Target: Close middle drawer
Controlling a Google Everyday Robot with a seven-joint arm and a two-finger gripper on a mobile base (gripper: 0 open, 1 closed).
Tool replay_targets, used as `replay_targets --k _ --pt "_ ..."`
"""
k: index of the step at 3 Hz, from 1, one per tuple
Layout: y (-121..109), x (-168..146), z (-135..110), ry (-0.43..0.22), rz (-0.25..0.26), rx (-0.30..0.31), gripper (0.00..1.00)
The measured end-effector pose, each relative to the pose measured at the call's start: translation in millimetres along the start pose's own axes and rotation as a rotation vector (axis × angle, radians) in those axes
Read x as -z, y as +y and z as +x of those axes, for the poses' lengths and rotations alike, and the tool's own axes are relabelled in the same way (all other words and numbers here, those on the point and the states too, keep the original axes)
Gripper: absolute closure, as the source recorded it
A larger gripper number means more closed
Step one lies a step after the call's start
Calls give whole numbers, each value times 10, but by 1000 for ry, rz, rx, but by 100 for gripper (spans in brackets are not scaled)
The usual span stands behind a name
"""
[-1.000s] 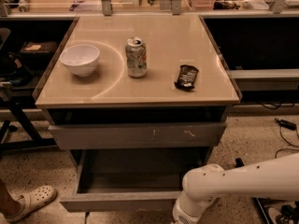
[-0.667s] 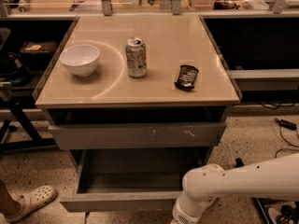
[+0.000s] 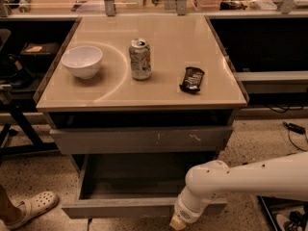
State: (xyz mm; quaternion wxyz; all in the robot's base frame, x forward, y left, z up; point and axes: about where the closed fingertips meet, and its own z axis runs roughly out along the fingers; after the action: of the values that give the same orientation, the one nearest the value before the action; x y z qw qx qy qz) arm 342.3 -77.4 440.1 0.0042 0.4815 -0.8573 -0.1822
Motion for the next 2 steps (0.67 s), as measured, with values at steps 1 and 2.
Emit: replay_targets --k 1,2 --pt "-109 52 -109 -16 27 3 100" --pt "-237 21 -193 -16 39 -6 100"
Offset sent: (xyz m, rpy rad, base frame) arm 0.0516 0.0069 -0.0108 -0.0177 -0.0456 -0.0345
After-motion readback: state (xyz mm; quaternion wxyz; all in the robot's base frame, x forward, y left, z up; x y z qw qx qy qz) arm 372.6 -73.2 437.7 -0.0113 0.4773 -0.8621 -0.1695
